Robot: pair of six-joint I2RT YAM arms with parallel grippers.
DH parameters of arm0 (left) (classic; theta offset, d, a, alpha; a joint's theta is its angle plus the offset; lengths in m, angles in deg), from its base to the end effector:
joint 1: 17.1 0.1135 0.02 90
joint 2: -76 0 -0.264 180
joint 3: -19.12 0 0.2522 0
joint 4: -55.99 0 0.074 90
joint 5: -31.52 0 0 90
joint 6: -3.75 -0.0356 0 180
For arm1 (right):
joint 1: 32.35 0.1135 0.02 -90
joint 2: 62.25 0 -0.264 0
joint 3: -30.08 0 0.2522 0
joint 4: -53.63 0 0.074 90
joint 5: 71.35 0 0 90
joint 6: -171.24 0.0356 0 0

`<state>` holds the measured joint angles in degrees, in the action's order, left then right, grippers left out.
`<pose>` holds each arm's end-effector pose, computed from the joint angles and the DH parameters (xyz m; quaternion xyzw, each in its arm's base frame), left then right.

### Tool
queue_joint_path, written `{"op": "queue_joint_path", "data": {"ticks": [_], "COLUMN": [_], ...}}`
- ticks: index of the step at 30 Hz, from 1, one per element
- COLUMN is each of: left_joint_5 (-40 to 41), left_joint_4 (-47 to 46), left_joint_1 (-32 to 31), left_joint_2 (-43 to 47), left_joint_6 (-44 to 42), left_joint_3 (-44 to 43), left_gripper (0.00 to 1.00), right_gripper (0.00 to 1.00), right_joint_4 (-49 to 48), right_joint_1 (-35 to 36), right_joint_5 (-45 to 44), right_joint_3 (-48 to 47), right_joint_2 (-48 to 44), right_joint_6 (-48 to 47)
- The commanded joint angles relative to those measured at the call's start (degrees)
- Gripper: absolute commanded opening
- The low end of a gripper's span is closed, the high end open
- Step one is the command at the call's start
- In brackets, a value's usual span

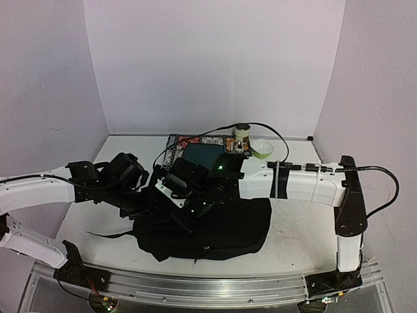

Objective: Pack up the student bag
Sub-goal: Grab the lower front pocket of the student bag, then hold the lower front pocket of the student bag.

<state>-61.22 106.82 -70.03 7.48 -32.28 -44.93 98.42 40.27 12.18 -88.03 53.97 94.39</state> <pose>0.1416 -0.1902 0.2494 -0.0015 0.9543 -0.2531 0.1592 0.1439 0.4462 0.2842 -0.4344 0.8059 0.2336 0.3275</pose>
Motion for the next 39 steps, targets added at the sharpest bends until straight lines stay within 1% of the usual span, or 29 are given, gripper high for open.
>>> {"op": "queue_joint_path", "data": {"ticks": [1, 3, 8, 12, 14, 21, 26, 32, 36, 39], "left_joint_5": [1.6, 1.8, 1.8, 2.0, 2.0, 2.1, 2.2, 2.2, 2.3, 4.7], "left_joint_4": [0.4, 0.4, 0.4, 0.4, 0.4, 0.4, 0.4, 0.4, 0.4, 0.1], "left_joint_1": [-0.1, -0.1, -0.1, -0.1, -0.1, -0.1, -0.1, -0.1, -0.1, -0.2], "left_joint_2": [-1.5, -2.0, -2.6, -2.7, -2.8, -3.6, -3.7, -3.6, -2.7, -1.0], "left_joint_6": [-0.8, -0.9, -1.2, -1.2, -1.3, -1.5, -1.8, -2.3, -4.6, -6.2], "left_joint_3": [0.4, 0.5, 1.4, 2.0, 2.0, 2.7, 3.3, 3.7, 0.4, -4.3], "left_gripper": [0.43, 0.42, 0.41, 0.4, 0.39, 0.35, 0.32, 0.31, 0.33, 0.35], "right_gripper": [0.39, 0.35, 0.16, 0.04, 0.0, 0.0, 0.0, 0.0, 0.0, 0.0], "right_joint_4": [8.6, 9.3, 9.2, 9.0, 8.5, 4.5, 1.8, -5.5, -7.8, -10.1], "right_joint_1": [0.1, 0.1, -0.3, -1.2, -1.6, -3.3, -5.8, -9.0, -9.2, -9.2], "right_joint_5": [-7.3, -9.5, -12.5, -13.7, -13.8, -11.5, -10.0, -3.0, 1.5, 4.9], "right_joint_3": [-2.2, -2.0, -1.4, -0.9, -0.6, 1.3, 5.1, 10.3, 8.9, 8.5], "right_joint_2": [1.9, 1.6, -0.9, -2.8, -4.1, -9.1, -12.1, -14.6, -12.9, -12.0], "right_joint_6": [0.2, 0.8, 2.5, 4.2, 4.9, 6.5, 8.5, 11.1, 11.3, 11.4]}}
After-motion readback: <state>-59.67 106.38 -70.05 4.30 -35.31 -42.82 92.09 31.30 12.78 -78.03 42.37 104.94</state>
